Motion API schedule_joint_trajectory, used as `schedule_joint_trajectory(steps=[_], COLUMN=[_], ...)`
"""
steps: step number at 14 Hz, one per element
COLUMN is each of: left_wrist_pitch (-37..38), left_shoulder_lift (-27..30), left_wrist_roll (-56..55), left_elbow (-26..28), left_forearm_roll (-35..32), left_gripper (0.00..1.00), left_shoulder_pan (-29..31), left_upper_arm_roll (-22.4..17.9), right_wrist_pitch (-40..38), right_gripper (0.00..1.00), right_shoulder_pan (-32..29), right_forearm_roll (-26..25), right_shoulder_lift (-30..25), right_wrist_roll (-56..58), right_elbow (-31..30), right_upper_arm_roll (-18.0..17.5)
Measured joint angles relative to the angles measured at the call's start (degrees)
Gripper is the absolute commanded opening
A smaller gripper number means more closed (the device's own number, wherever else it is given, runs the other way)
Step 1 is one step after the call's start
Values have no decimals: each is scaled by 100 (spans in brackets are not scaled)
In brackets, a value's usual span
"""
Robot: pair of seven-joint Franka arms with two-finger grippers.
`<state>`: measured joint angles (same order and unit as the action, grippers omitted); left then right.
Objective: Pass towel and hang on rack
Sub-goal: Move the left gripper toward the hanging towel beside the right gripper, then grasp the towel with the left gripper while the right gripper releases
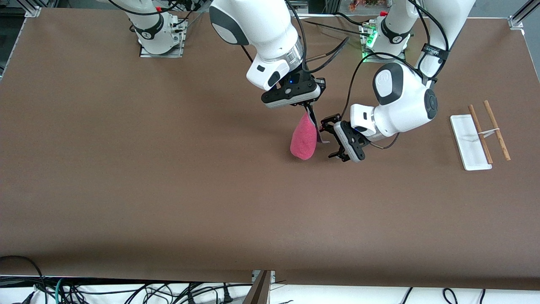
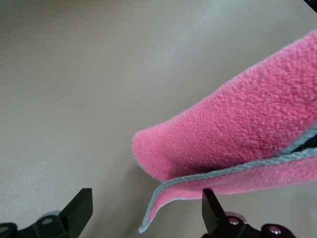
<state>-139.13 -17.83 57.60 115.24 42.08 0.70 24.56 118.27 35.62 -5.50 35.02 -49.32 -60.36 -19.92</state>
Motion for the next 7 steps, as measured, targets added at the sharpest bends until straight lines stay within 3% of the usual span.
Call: schedule_joint_trajectory(steps=[3, 4, 5, 7], left_wrist_pitch=[-3, -4, -6, -9], left_shoulder_lift=[0, 0, 0, 0], left_wrist_roll=[3, 5, 8, 13], left_elbow=[-2, -2, -4, -11], left_forearm_roll=[0, 0, 0, 0], left_gripper=[32, 22, 21, 0], left_shoulder_pan=[0, 0, 0, 0], left_upper_arm_roll=[3, 4, 5, 7], right_wrist_pitch=[73, 80, 84, 85], right_gripper=[0, 0, 0, 0], right_shoulder_pan=[0, 0, 0, 0], right_forearm_roll=[0, 0, 0, 0], right_shoulder_lift=[0, 0, 0, 0], right_wrist_roll=[0, 0, 0, 0], right_elbow=[0, 0, 0, 0], right_upper_arm_roll=[0, 0, 0, 0])
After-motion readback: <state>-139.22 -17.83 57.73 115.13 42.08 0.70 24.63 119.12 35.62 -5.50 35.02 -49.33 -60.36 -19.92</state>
